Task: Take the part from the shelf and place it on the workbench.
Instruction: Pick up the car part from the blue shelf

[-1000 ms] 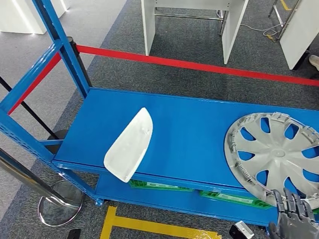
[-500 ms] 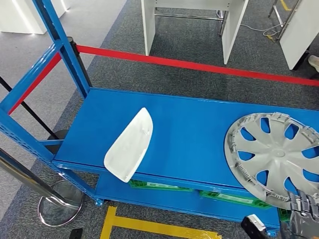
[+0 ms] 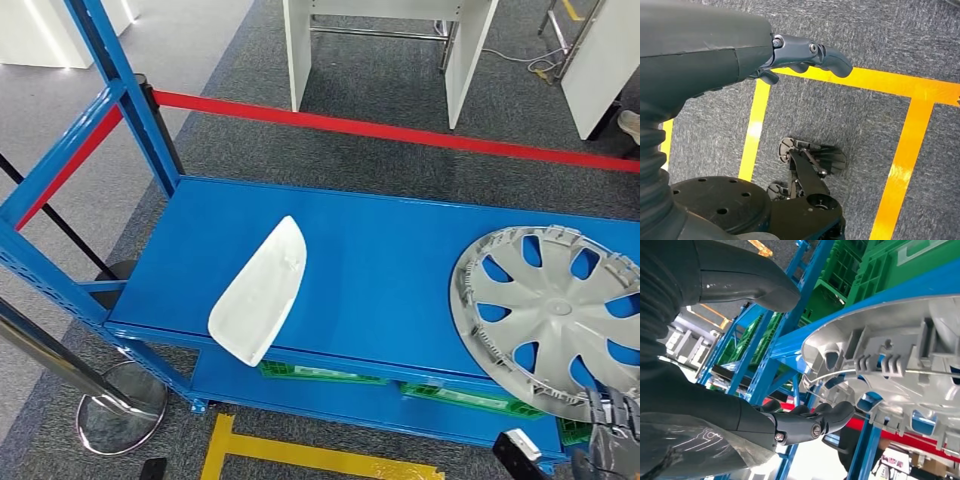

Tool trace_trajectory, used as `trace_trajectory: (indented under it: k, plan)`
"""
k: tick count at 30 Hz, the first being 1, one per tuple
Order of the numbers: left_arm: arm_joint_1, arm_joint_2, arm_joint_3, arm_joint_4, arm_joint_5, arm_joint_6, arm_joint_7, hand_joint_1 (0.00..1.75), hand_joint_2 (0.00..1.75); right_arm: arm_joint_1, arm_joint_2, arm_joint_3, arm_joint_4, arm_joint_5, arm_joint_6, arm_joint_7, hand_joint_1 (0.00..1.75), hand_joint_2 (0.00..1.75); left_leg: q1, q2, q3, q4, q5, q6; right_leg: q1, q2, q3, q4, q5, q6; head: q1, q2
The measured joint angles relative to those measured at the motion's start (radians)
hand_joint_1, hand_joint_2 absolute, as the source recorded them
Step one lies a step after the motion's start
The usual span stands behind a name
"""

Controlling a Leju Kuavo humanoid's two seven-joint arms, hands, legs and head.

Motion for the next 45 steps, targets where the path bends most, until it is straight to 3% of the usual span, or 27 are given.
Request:
trace_trajectory:
  k: [24, 45]
  plan:
    - [-0.006, -0.001, 0.0, 0.0, -0.02, -0.005, 0.007, 0.0, 1.75, -0.153, 0.037, -0.085, 0.194, 0.058, 0.019, -0.123, 0.0, 1.75, 0.0, 0.0, 0.0, 0.0, 0.0, 0.0, 0.0, 0.0, 0.0, 0.0, 0.0, 0.0, 0.0, 0.0]
    - [-0.008, -0.002, 0.0, 0.0, -0.025, -0.007, 0.007, 0.0, 1.75, -0.19, 0.055, -0.115, 0.268, 0.08, 0.039, -0.158, 0.0, 1.75, 0.0, 0.0, 0.0, 0.0, 0.0, 0.0, 0.0, 0.0, 0.0, 0.0, 0.0, 0.0, 0.0, 0.0]
